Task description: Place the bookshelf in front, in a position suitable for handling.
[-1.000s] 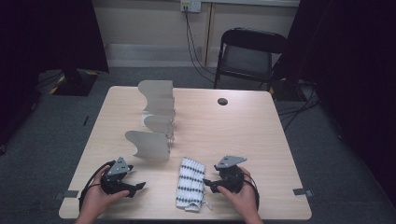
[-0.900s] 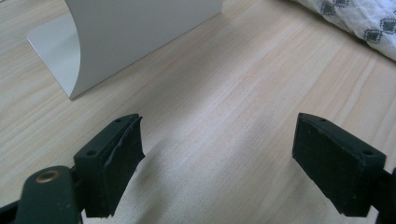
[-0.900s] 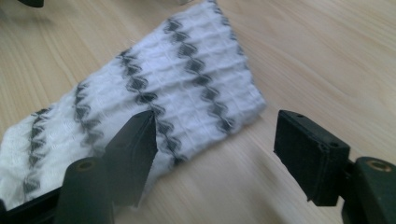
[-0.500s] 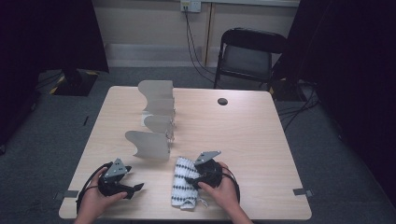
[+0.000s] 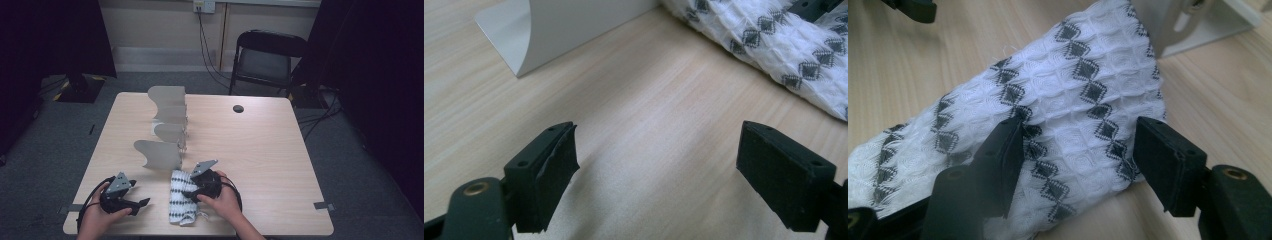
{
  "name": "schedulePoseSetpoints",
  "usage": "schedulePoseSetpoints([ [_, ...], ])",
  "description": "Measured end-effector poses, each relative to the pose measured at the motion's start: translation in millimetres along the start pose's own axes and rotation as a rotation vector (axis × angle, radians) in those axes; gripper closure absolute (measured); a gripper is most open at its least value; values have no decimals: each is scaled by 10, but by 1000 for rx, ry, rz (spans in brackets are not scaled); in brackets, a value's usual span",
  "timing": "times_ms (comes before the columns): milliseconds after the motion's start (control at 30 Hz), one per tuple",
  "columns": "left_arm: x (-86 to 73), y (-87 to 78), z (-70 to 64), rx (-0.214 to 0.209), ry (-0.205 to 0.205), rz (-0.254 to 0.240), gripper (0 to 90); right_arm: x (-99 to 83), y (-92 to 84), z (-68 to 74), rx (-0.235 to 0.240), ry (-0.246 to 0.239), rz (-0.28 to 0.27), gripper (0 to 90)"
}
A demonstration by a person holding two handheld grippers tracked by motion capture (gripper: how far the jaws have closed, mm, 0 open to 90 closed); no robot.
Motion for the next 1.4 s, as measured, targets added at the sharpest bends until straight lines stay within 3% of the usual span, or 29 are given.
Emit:
schedulePoseSetpoints([
  [300, 44, 56, -33, -43, -1, -6, 177, 134, 205, 64, 43, -23, 1, 356],
  [467, 89, 58, -46, -64, -7, -19, 234, 170, 204, 47, 62, -22, -11, 304],
  [733, 237, 71, -169, -123, -22, -61, 255, 62, -207, -59, 6, -15, -19, 283],
  [800, 292, 81, -211, -143, -21, -60, 303, 0, -316, -107, -15, -4, -14, 281],
  [867, 375, 89, -268, -161, 2, -78, 305, -82, -426, -161, -43, -3, -10, 279],
  [933, 448, 94, -328, -194, 1, -98, 308, -175, -535, -219, -66, 26, -10, 275],
  [1000, 500, 183, -390, -218, 22, -86, 316, -322, -690, -310, -103, 58, -14, 272],
  [1100, 495, 266, -412, -223, 44, -62, 316, -415, -775, -371, -122, 83, -9, 268],
  [1200, 473, 359, -443, -217, 93, -47, 287, -519, -866, -443, -146, 102, -4, 262],
  [1400, 460, 497, -467, -204, 108, -33, 260, -671, -961, -525, -179, 131, 1, 247],
])
Point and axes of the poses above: each handheld gripper's, and its own axes: y roughly forward along the jaws, x roughly out of its top, z roughly to its left, the point moved 3 cm from there along y, roughly forward along the jaws, and after that the axes turned 10 degrees about -z, right-handed, at the moved point
